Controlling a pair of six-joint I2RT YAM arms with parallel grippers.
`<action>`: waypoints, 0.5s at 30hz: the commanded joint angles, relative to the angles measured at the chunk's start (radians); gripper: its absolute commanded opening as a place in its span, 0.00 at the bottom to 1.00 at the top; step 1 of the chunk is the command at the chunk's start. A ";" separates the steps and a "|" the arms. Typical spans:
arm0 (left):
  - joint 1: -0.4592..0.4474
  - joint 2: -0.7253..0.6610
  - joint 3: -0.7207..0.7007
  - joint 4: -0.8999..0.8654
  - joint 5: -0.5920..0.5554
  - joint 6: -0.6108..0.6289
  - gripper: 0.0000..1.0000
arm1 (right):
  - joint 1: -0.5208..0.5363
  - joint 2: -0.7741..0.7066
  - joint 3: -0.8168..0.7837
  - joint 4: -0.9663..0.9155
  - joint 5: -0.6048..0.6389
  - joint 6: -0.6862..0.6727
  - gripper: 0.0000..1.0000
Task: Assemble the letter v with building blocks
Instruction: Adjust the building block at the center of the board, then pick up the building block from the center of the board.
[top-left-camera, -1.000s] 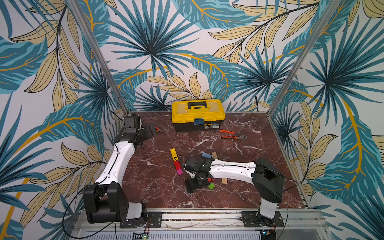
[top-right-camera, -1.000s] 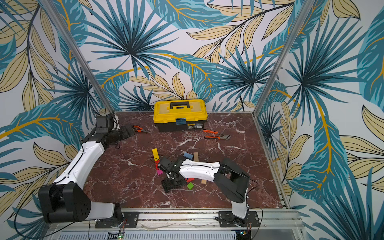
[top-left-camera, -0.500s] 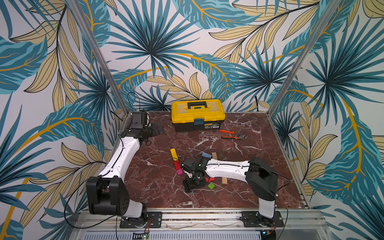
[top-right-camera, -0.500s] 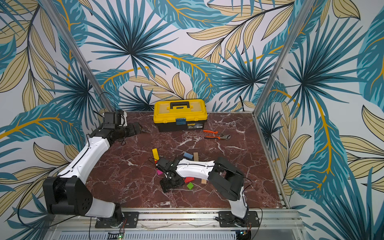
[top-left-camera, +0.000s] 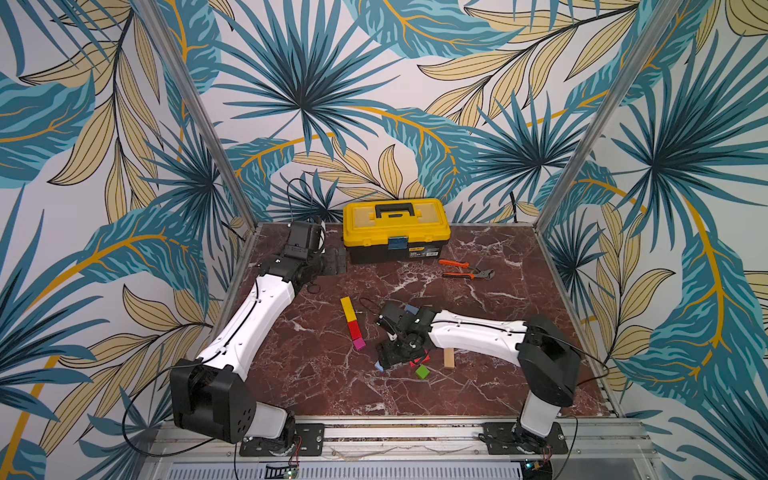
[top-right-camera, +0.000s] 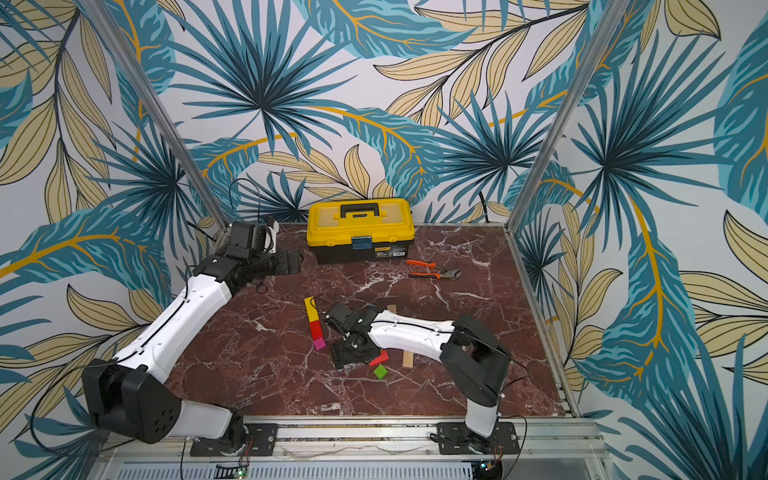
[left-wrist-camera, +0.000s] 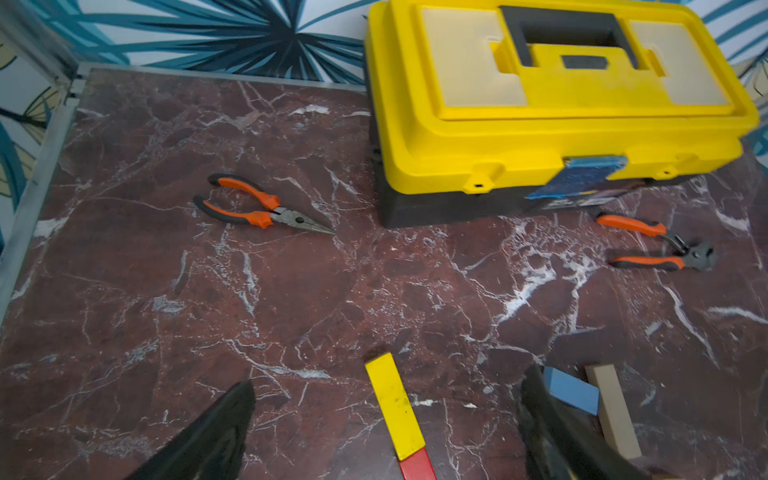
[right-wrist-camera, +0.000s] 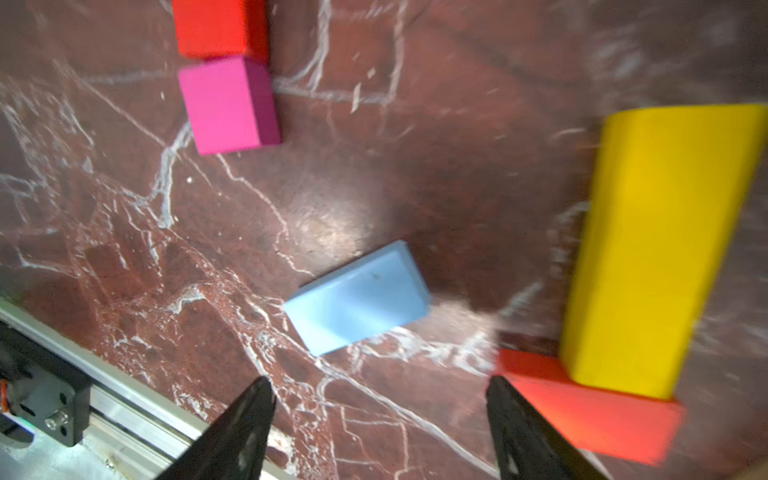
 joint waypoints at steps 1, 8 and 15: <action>-0.054 -0.033 -0.007 -0.047 -0.033 0.050 1.00 | -0.056 -0.126 -0.060 -0.005 0.130 0.042 0.86; -0.247 0.016 -0.043 -0.096 -0.073 0.085 1.00 | -0.307 -0.276 -0.147 -0.021 0.183 0.025 0.92; -0.441 0.094 -0.077 -0.123 -0.093 0.062 1.00 | -0.506 -0.297 -0.148 -0.011 0.146 -0.028 0.95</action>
